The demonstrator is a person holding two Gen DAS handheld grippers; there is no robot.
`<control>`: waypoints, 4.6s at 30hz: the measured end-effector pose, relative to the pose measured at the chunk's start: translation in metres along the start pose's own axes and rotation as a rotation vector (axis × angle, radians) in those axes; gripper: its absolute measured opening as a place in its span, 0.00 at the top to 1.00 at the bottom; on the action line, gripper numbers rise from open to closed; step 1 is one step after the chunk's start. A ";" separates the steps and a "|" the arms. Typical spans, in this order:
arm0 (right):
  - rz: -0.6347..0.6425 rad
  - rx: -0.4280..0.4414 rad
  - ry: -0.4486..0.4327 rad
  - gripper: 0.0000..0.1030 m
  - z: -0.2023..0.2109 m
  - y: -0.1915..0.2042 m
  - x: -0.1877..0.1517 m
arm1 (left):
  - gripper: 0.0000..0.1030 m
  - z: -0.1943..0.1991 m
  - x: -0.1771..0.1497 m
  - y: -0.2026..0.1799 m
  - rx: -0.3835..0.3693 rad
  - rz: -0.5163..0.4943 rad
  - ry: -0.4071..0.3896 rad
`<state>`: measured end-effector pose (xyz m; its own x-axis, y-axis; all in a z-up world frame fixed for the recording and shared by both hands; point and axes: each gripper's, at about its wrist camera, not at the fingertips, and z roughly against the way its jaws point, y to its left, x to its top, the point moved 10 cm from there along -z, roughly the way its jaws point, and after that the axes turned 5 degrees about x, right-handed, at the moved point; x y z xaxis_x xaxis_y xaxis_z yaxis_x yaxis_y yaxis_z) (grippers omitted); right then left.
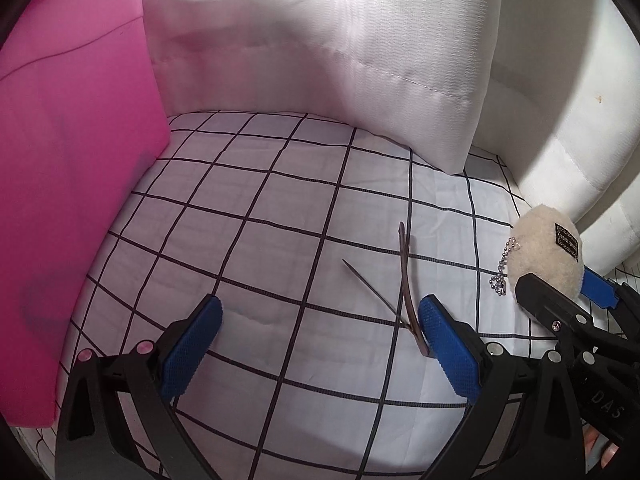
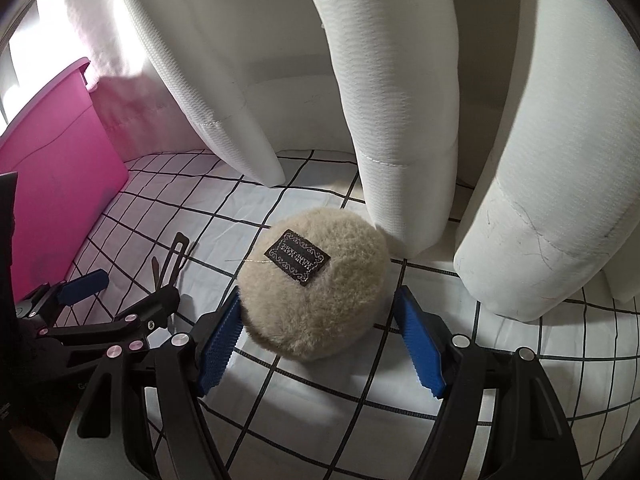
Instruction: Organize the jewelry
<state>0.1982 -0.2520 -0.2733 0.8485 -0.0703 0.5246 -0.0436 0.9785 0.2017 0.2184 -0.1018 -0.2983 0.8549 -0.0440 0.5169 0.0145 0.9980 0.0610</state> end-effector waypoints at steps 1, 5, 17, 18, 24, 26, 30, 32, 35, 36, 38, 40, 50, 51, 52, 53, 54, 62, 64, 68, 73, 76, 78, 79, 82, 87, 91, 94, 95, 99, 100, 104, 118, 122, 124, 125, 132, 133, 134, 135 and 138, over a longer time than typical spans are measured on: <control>-0.001 -0.001 -0.005 0.31 -0.001 -0.001 0.001 | 0.06 -0.001 0.001 0.000 0.003 0.005 -0.004; 0.000 -0.008 -0.022 0.31 0.000 -0.003 0.003 | 0.06 -0.002 0.006 0.003 0.014 0.022 -0.031; 0.009 -0.039 -0.029 0.37 -0.003 0.004 0.001 | 0.55 0.026 -0.003 -0.023 -0.026 -0.029 -0.095; 0.004 -0.039 -0.030 0.38 -0.002 0.003 0.001 | 0.67 0.028 -0.003 -0.025 -0.034 -0.035 -0.100; -0.013 -0.040 -0.034 0.42 0.002 0.001 -0.002 | 0.89 0.032 -0.006 -0.031 -0.068 -0.039 -0.090; -0.019 -0.040 -0.035 0.42 0.004 0.000 -0.004 | 0.89 0.032 -0.008 -0.029 -0.080 -0.027 -0.078; -0.021 -0.036 -0.044 0.43 0.010 0.002 -0.008 | 0.89 0.028 -0.012 -0.020 -0.077 -0.018 -0.059; -0.018 -0.034 -0.050 0.43 0.016 0.003 -0.012 | 0.89 0.031 -0.016 -0.018 -0.082 -0.015 -0.055; -0.026 -0.035 -0.053 0.43 0.024 0.004 -0.018 | 0.89 0.037 -0.021 -0.015 -0.085 -0.011 -0.052; -0.029 -0.034 -0.053 0.43 0.026 0.005 -0.021 | 0.89 0.039 -0.023 -0.014 -0.088 -0.010 -0.051; -0.034 -0.035 -0.053 0.43 0.033 0.007 -0.026 | 0.89 0.044 -0.027 -0.011 -0.091 -0.009 -0.051; -0.036 -0.033 -0.056 0.43 0.043 0.011 -0.030 | 0.89 0.051 -0.031 -0.009 -0.097 -0.009 -0.050; -0.006 -0.030 -0.081 0.43 0.107 0.046 -0.045 | 0.89 0.110 -0.047 0.009 -0.121 -0.039 -0.085; 0.001 -0.032 -0.084 0.43 0.114 0.052 -0.046 | 0.89 0.118 -0.047 0.012 -0.123 -0.038 -0.091; 0.004 -0.032 -0.089 0.43 0.120 0.056 -0.045 | 0.89 0.126 -0.045 0.015 -0.126 -0.035 -0.099; 0.003 -0.029 -0.095 0.43 0.128 0.061 -0.044 | 0.89 0.135 -0.043 0.019 -0.130 -0.032 -0.107; 0.002 -0.027 -0.100 0.43 0.136 0.066 -0.043 | 0.89 0.145 -0.040 0.023 -0.130 -0.028 -0.120; 0.053 -0.001 -0.178 0.43 0.193 0.114 -0.017 | 0.89 0.218 -0.003 0.074 -0.102 0.017 -0.234; 0.074 0.015 -0.202 0.43 0.203 0.131 -0.007 | 0.89 0.234 0.007 0.091 -0.093 0.035 -0.265; 0.129 0.061 -0.247 0.43 0.217 0.171 0.016 | 0.89 0.261 0.025 0.126 -0.060 0.064 -0.323; 0.205 0.139 -0.287 0.43 0.219 0.230 0.047 | 0.89 0.279 0.044 0.179 0.001 0.112 -0.373; 0.245 0.185 -0.293 0.43 0.211 0.267 0.063 | 0.89 0.279 0.053 0.214 0.044 0.142 -0.382; 0.263 0.212 -0.286 0.43 0.203 0.288 0.073 | 0.89 0.275 0.059 0.235 0.071 0.160 -0.378; 0.271 0.224 -0.281 0.43 0.199 0.299 0.078 | 0.89 0.273 0.062 0.246 0.083 0.174 -0.376; 0.307 0.244 -0.265 0.43 0.186 0.327 0.088 | 0.89 0.266 0.066 0.278 0.121 0.204 -0.367; 0.359 0.256 -0.201 0.43 0.151 0.366 0.093 | 0.88 0.239 0.061 0.316 0.160 0.248 -0.308; 0.385 0.251 -0.137 0.43 0.119 0.388 0.094 | 0.88 0.209 0.054 0.332 0.171 0.270 -0.240; 0.395 0.245 -0.096 0.43 0.098 0.397 0.092 | 0.88 0.190 0.049 0.339 0.172 0.284 -0.193; 0.393 0.242 -0.084 0.43 0.092 0.396 0.091 | 0.87 0.185 0.048 0.341 0.172 0.289 -0.180; 0.388 0.225 -0.048 0.43 0.075 0.396 0.090 | 0.87 0.170 0.044 0.346 0.175 0.301 -0.139; 0.390 0.220 -0.043 0.43 0.073 0.396 0.090 | 0.87 0.167 0.044 0.347 0.174 0.302 -0.133; 0.388 0.204 -0.027 0.43 0.063 0.395 0.090 | 0.86 0.162 0.043 0.351 0.178 0.308 -0.117; 0.332 0.156 -0.029 0.28 0.065 0.385 0.101 | 0.07 0.177 0.046 0.364 0.236 0.333 -0.141; 0.331 0.152 -0.046 0.28 0.072 0.384 0.101 | 0.07 0.175 0.041 0.365 0.248 0.327 -0.108; 0.334 0.149 -0.049 0.28 0.075 0.383 0.099 | 0.07 0.175 0.038 0.366 0.259 0.329 -0.097; 0.334 0.146 -0.051 0.28 0.077 0.382 0.099 | 0.07 0.175 0.036 0.366 0.260 0.328 -0.090; 0.325 0.138 -0.065 0.28 0.088 0.377 0.096 | 0.07 0.179 0.031 0.367 0.275 0.332 -0.075; 0.326 0.135 -0.067 0.28 0.089 0.377 0.095 | 0.07 0.180 0.031 0.366 0.274 0.331 -0.077; 0.326 0.134 -0.068 0.28 0.090 0.377 0.095 | 0.07 0.181 0.031 0.366 0.274 0.331 -0.078; 0.325 0.133 -0.070 0.28 0.091 0.376 0.095 | 0.07 0.182 0.031 0.365 0.273 0.331 -0.079; 0.324 0.128 -0.071 0.28 0.094 0.375 0.093 | 0.07 0.185 0.031 0.363 0.275 0.328 -0.084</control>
<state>0.2113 0.0905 -0.0709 0.7413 0.2216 0.6336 -0.3736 0.9204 0.1153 0.1549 0.2511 -0.1023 0.7462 0.2585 0.6135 -0.3990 0.9114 0.1013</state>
